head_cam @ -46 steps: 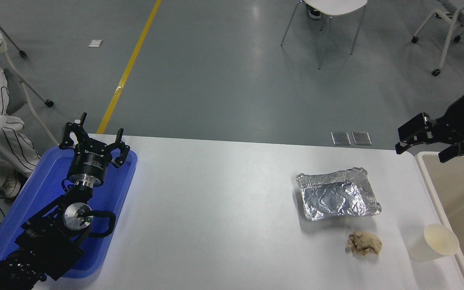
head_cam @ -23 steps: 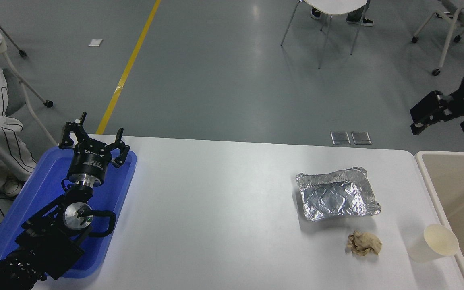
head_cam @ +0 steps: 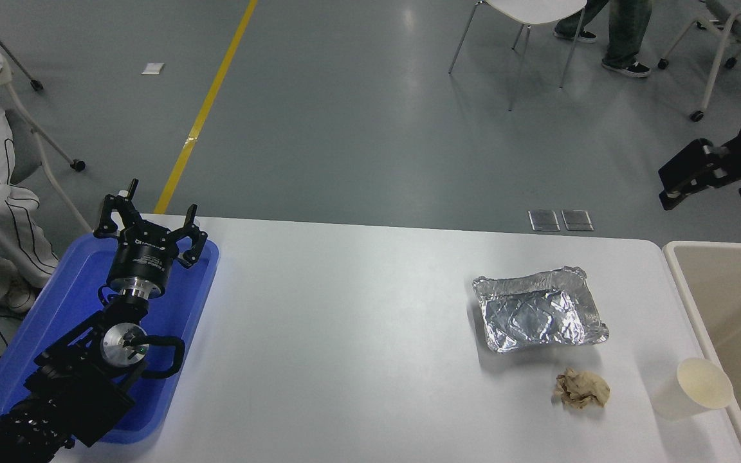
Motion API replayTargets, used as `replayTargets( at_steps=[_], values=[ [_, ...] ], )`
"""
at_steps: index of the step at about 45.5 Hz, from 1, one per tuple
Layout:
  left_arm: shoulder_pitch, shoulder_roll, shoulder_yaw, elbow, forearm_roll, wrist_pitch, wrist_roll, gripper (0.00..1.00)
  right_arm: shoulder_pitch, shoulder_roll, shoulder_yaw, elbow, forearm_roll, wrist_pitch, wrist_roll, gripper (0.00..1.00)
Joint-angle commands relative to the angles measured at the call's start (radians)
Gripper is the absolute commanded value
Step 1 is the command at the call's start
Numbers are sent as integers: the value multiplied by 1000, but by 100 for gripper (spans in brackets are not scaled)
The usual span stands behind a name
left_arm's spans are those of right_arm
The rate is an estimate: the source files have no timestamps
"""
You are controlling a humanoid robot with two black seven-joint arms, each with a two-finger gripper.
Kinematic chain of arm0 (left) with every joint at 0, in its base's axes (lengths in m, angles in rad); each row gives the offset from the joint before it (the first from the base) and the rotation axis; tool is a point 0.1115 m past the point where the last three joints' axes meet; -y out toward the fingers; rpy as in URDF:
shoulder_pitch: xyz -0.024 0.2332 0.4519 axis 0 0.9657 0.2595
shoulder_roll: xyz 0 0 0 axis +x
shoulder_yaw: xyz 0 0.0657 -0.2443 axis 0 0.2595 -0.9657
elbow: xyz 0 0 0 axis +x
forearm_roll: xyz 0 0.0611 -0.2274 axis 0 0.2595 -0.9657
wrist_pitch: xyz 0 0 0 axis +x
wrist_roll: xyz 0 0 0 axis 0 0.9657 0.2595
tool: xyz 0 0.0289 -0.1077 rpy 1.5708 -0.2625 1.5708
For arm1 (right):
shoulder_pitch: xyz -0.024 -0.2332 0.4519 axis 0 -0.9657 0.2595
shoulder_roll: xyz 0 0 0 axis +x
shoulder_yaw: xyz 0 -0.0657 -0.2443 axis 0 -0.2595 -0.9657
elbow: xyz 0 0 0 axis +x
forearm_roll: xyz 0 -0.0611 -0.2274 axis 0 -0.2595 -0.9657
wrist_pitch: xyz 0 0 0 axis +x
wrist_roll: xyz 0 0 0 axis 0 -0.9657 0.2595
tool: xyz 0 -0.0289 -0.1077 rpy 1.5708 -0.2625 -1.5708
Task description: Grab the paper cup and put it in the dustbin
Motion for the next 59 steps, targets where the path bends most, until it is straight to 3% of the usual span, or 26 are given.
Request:
replayTargets(
  at_steps=[1, 9, 19, 30, 39, 59],
  values=[
    [1, 0, 0, 0, 0, 0, -1, 100, -42, -125, -57, -6, -42, 0, -4, 100],
    [1, 0, 0, 0, 0, 0, -1, 100, -144, -199, -31, -61, -64, 0, -5, 99],
    [1, 0, 0, 0, 0, 0, -1, 100, -292, -230, -14, -78, -5, -9, -5, 99],
    [1, 0, 0, 0, 0, 0, -1, 100, -547, -319, 170, -79, 35, -343, -2, 100],
    [1, 0, 0, 0, 0, 2, -1, 100, -705, -302, 242, -104, 35, -488, -2, 100],
    [1, 0, 0, 0, 0, 0, -1, 100, -905, -248, 300, -214, 30, -529, -4, 100]
  ],
)
